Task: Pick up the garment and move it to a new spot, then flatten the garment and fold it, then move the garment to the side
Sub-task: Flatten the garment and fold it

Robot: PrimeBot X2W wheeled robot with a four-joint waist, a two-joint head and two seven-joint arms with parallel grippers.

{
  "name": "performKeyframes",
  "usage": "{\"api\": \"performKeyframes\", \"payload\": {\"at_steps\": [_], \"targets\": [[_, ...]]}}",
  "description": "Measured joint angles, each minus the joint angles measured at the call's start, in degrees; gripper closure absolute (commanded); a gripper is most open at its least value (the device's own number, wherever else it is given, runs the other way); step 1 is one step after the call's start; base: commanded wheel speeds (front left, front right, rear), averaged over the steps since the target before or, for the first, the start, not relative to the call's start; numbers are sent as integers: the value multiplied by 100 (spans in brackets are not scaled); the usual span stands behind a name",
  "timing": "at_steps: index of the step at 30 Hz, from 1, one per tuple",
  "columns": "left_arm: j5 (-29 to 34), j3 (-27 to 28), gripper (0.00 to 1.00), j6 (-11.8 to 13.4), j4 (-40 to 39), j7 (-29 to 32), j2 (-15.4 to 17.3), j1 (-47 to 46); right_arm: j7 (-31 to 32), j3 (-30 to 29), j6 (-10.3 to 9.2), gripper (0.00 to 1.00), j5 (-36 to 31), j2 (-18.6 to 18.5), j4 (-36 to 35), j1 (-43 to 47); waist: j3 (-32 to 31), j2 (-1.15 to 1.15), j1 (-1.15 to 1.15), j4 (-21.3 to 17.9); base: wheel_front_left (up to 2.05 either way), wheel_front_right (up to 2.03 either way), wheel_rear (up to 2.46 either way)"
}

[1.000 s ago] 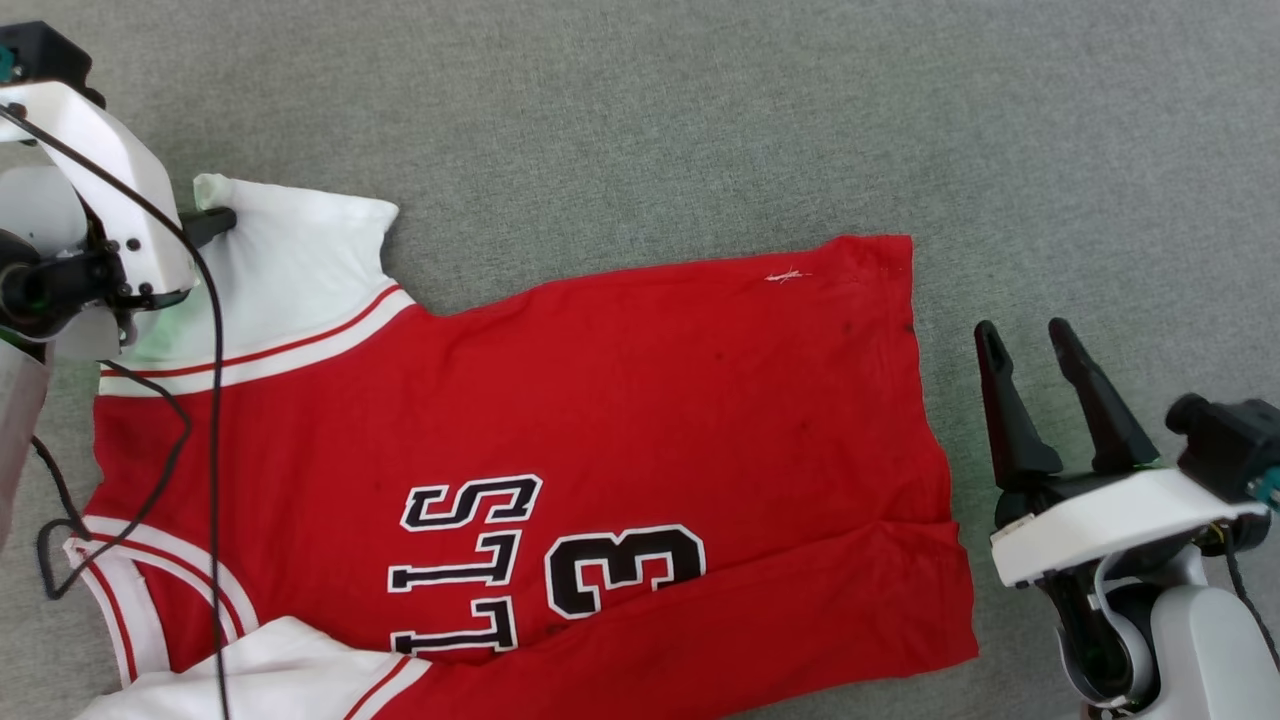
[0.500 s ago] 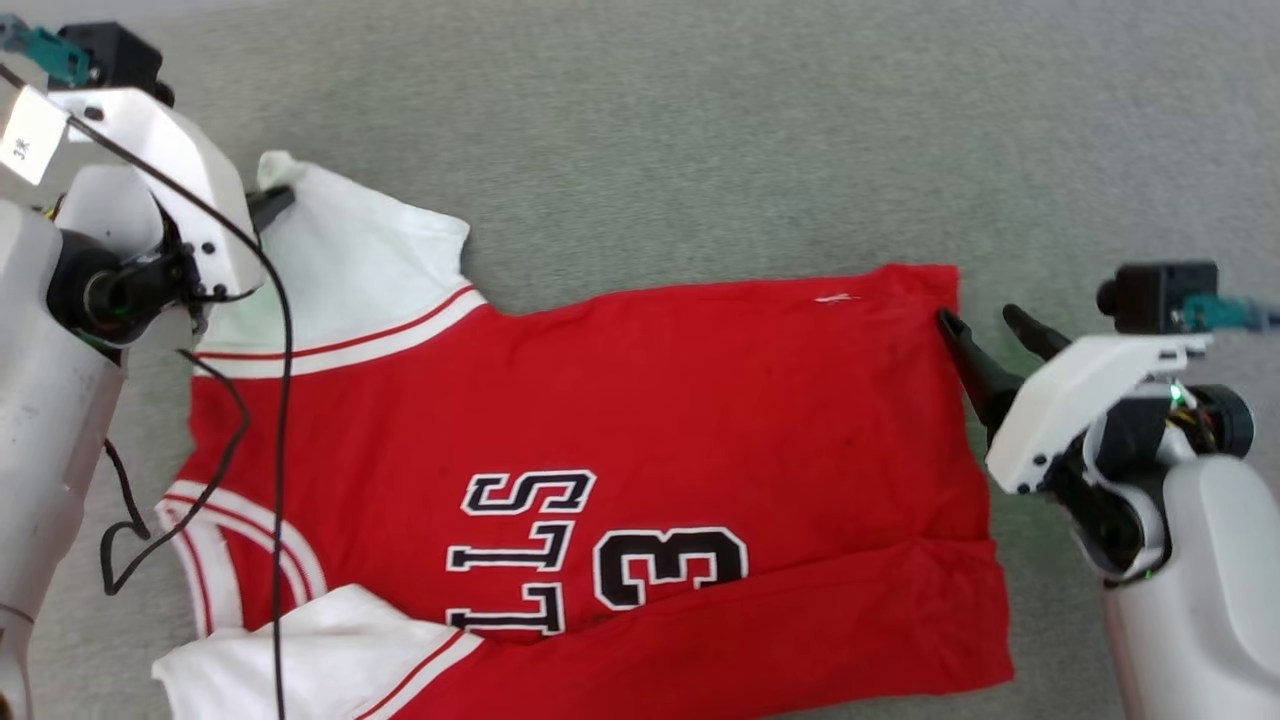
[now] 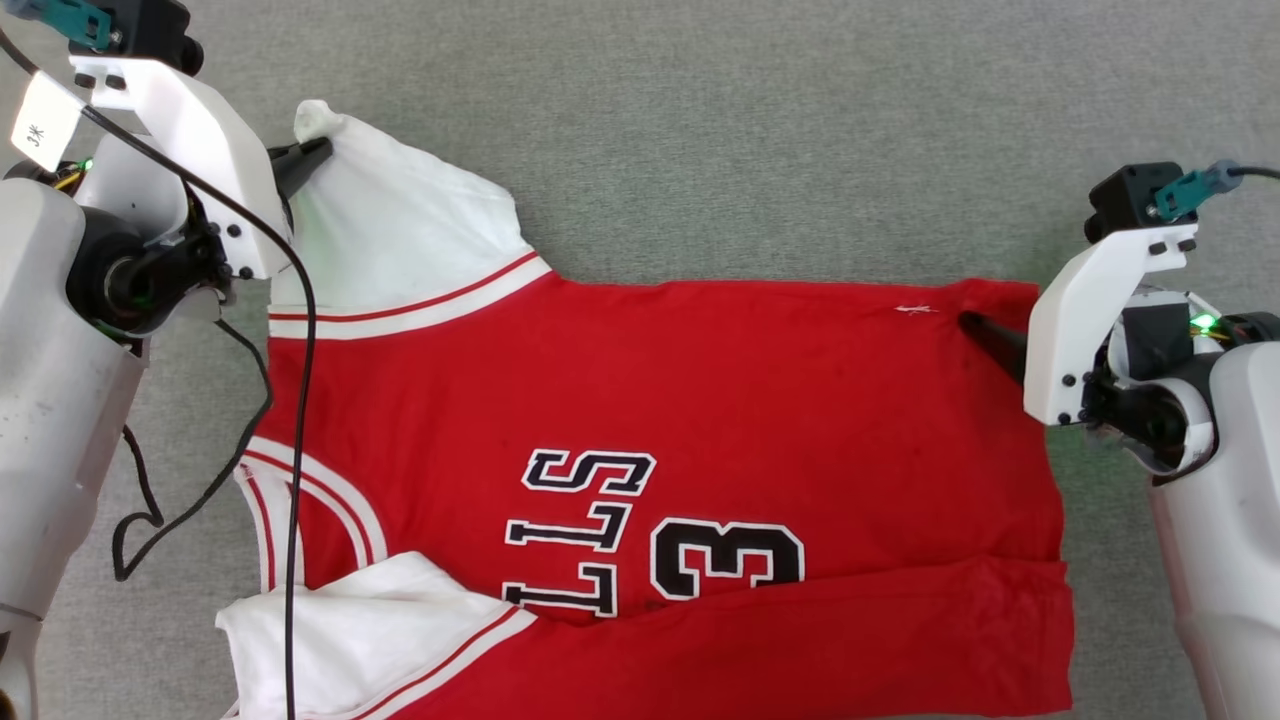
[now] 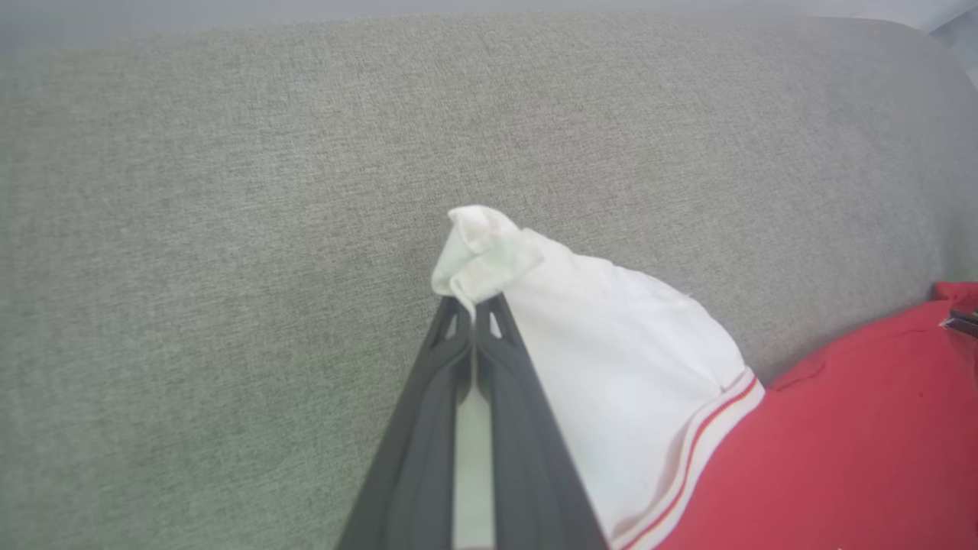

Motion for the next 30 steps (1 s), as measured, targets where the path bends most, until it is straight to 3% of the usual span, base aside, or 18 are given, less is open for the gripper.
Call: {"api": "performKeyframes", "payload": {"at_steps": [1, 2, 10, 16, 20, 30], "targets": [[-10, 2, 100, -7, -20, -26, 0, 8, 116, -5, 0, 87, 0, -18, 29, -44, 9, 0, 0, 23, 0, 0, 0], [-30, 2, 100, -7, -35, -46, -2, 21, 162, -26, 0, 100, 10, -18, 44, -64, 14, 0, 0, 46, 0, 0, 0], [-220, 130, 100, -15, -258, -569, 35, 338, -89, -331, 2, 100, 52, 45, -364, -116, -194, 0, 1, 189, 0, 0, 0], [-258, 263, 100, 2, -719, -1050, 308, 968, -321, -534, 2, 100, 5, 68, -958, 458, -530, 0, 1, 210, 0, 0, 0], [-293, 334, 100, 188, -1185, -1324, 478, 1571, -428, -714, 2, 100, -19, 127, -1244, 945, -752, 0, 1, 233, 0, 0, 0], [-677, 479, 100, 966, -2359, -1980, 647, 3739, -878, -1033, 2, 100, 69, 382, -1569, 2310, -1324, 0, 0, 325, 0, 0, 0]]}}
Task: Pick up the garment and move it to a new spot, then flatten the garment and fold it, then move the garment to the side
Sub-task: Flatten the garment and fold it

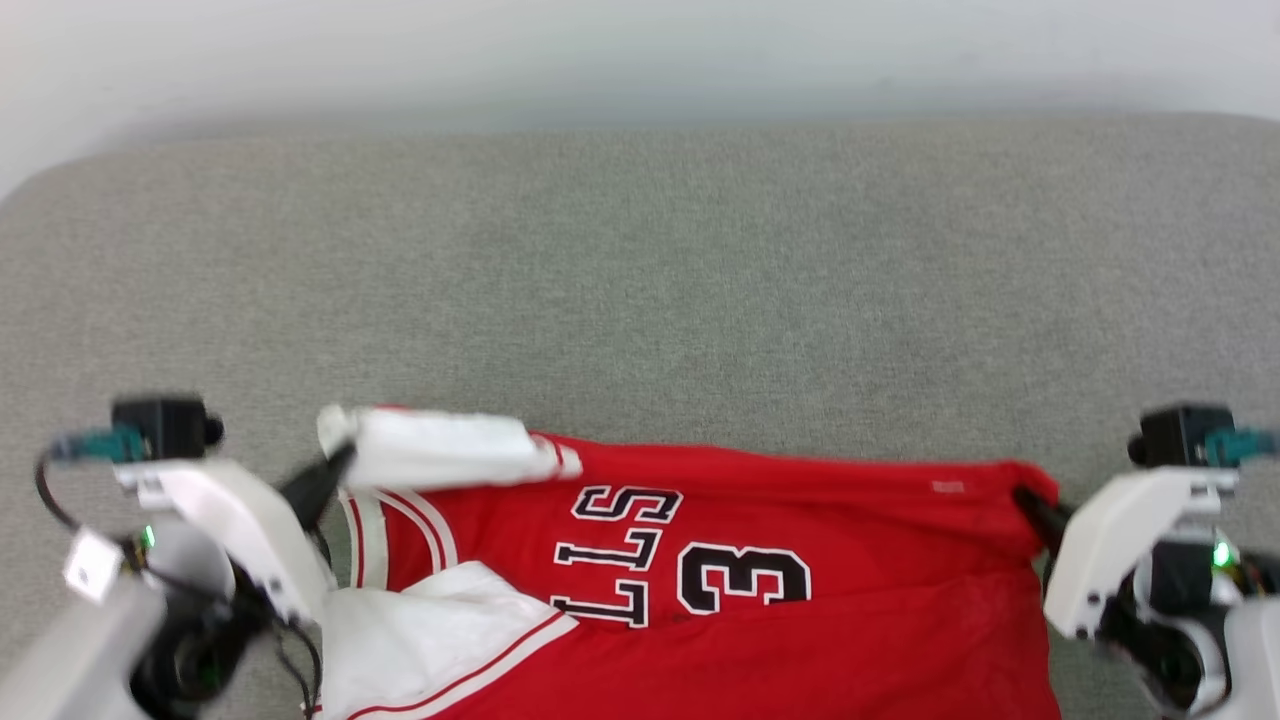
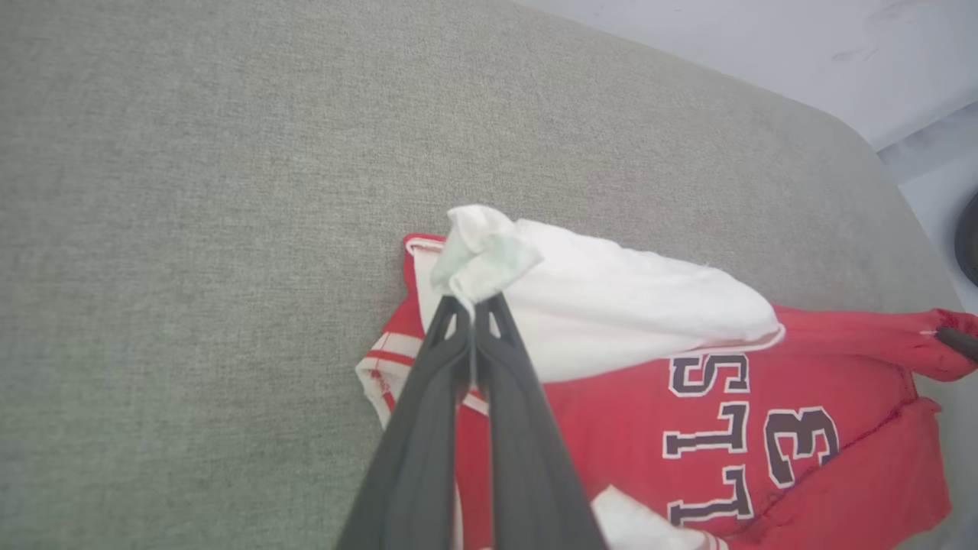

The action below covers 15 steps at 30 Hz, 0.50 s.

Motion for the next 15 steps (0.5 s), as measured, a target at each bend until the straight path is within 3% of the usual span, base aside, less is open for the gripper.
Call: {"api": "performKeyframes", "payload": {"at_steps": [12, 13, 15], "targets": [[-536, -11, 100, 517, -413, -318, -79, 1828, -639, -333, 1, 100, 133, 290, 94, 1138, -302, 0, 0, 51, 0, 0, 0], [-535, -25, 100, 524, -412, -350, -97, 1919, -700, -324, 1, 96, 133, 303, 113, 1184, -314, 0, 0, 42, 0, 0, 0], [-589, -27, 96, 516, -413, -414, -157, 2004, -842, -326, 2, 53, 136, 331, 170, 1242, -336, 0, 0, 30, 0, 0, 0]]}}
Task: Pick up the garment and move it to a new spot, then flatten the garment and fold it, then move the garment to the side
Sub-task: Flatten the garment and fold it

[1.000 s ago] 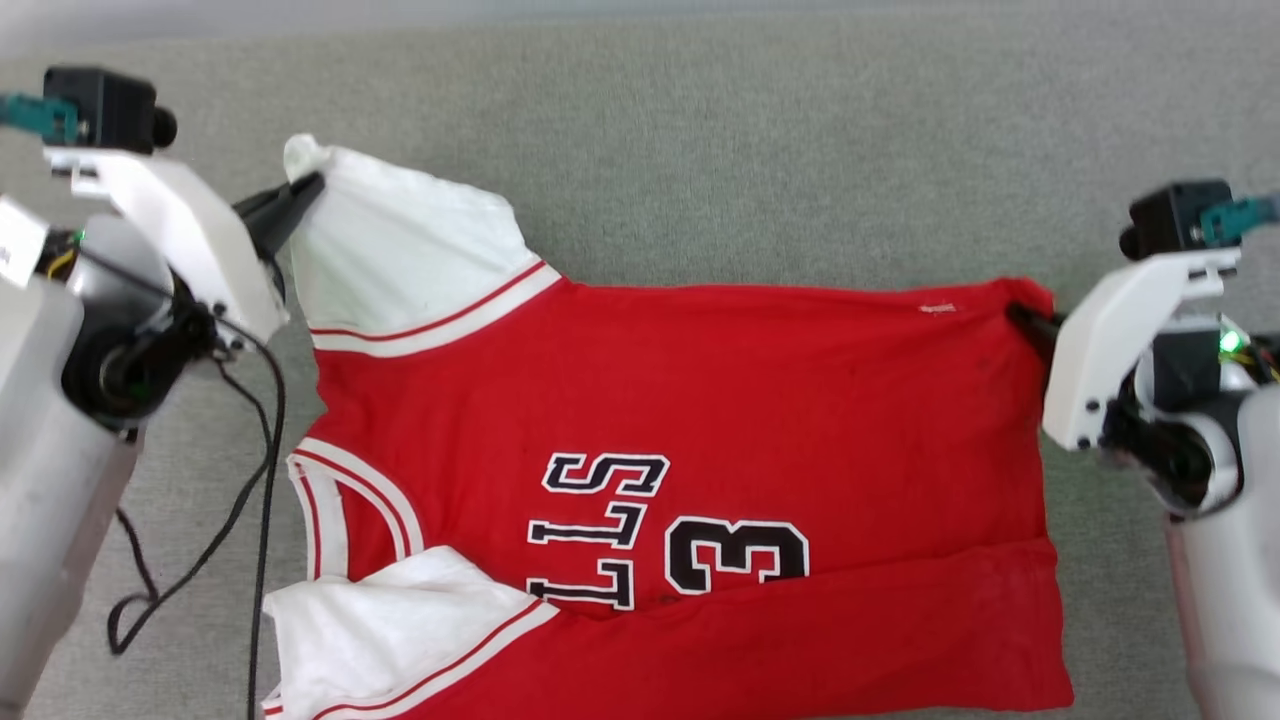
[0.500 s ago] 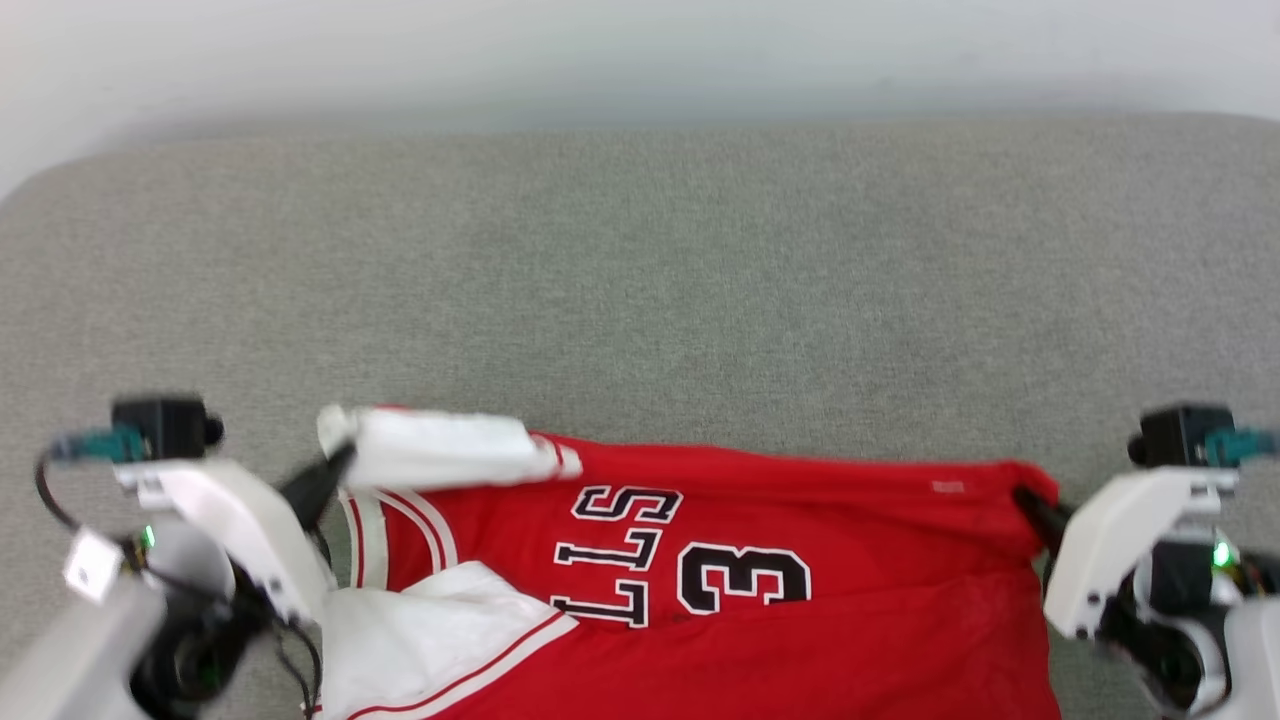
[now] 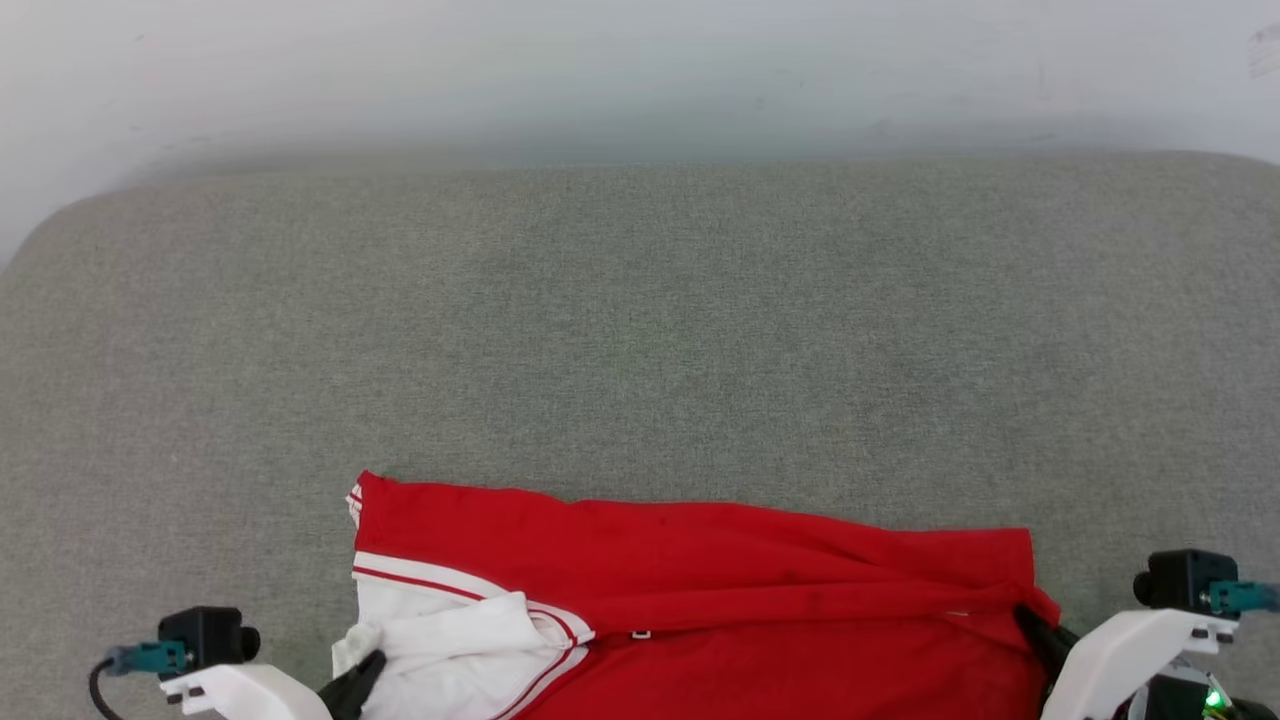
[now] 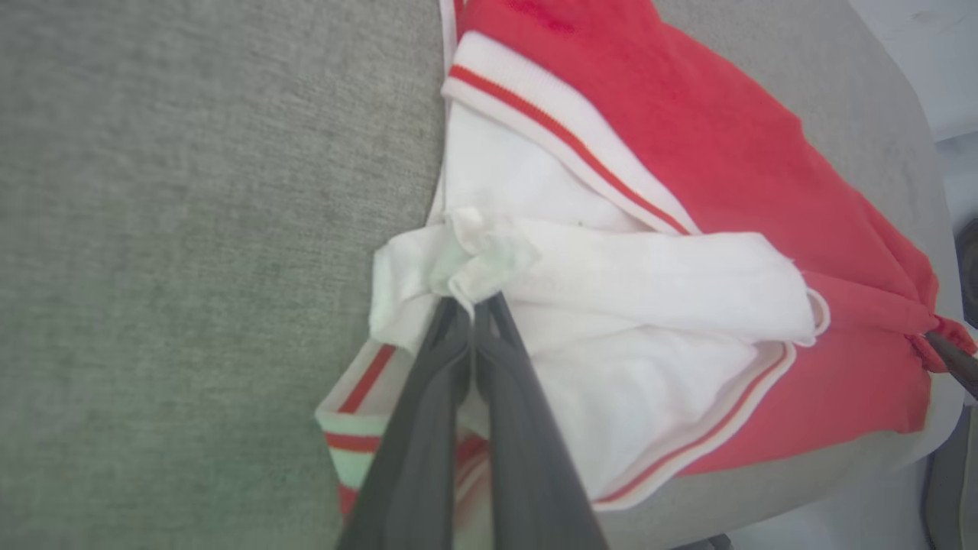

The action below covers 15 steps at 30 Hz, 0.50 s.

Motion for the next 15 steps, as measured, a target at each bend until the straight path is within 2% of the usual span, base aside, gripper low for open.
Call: {"api": "performKeyframes", "payload": {"at_steps": [1, 2, 9, 15], "targets": [[5, -27, 51, -1, 10, -5, -38, 26, -53, 11, 0, 0, -1, 7, 34, 44, -12, 0, 0, 0, 0, 0, 0], [33, -66, 0, -14, 26, -44, -80, 37, -171, 4, 0, 0, -7, 16, 36, 75, -24, 0, 0, 4, 0, 0, 0], [375, -42, 0, -78, 169, -724, -360, -12, -636, -14, -1, 0, -64, 57, -92, 339, -135, 0, 0, 30, 0, 0, 0], [780, 12, 0, 42, 16, -1335, -456, -97, -537, -86, -1, 0, -108, 47, -563, 470, -289, 0, 0, 47, 0, 0, 0]]}}
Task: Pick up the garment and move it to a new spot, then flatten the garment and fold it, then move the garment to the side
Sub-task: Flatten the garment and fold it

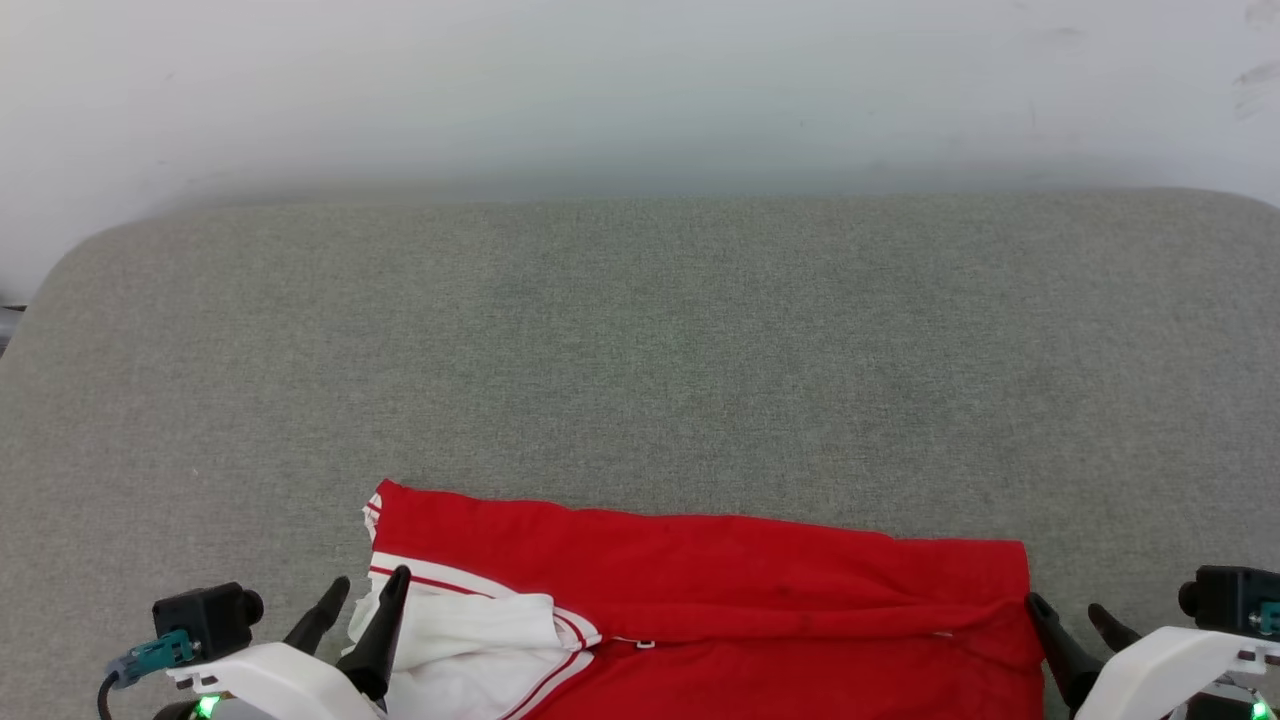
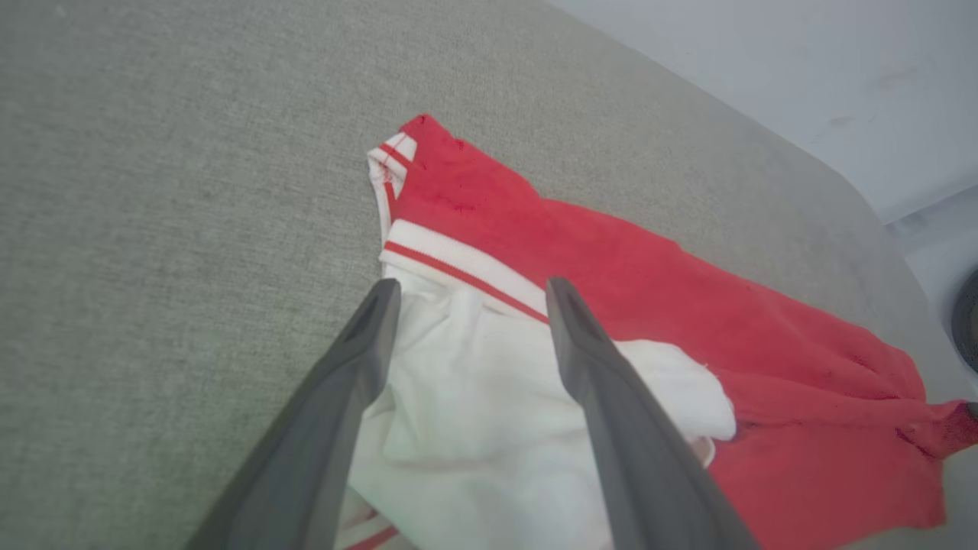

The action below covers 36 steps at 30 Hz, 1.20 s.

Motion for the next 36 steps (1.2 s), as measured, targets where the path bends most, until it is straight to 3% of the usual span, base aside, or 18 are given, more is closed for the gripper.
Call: {"api": "performKeyframes", "payload": {"at_steps": [9, 11, 15, 31, 33, 34, 36], "targets": [[1110, 152, 0, 221, -590, -635, -40, -264, 998, -486, 0, 0, -49, -193, -480, -16, -100, 0, 0, 113, 0, 0, 0], [1790, 332, 0, 260, -877, -684, -187, -349, 1560, -698, 0, 0, -140, -194, -705, -71, -57, 0, 0, 253, 0, 0, 0], [2261, 603, 0, 198, -1092, -686, -392, -344, 1858, -703, 0, 0, -254, -196, -710, -222, 13, 0, 1, 355, 0, 0, 0], [2762, 912, 0, -196, -1100, -688, -767, -319, 2261, -331, 0, 0, -151, 24, 120, -236, 350, 0, 1, 638, 0, 0, 0], [2774, 924, 0, -227, -1055, -692, -777, -312, 2309, -287, -1, 55, -79, 19, 190, -262, 355, 0, 1, 626, 0, 0, 0], [2786, 932, 0, -240, -1034, -693, -783, -304, 2316, -260, -2, 97, -47, 15, 212, -273, 351, 0, 1, 616, 0, 0, 0], [2811, 945, 0, -246, -1001, -693, -787, -293, 2312, -225, -2, 100, -3, 16, 241, -298, 340, 0, 1, 592, 0, 0, 0]]}}
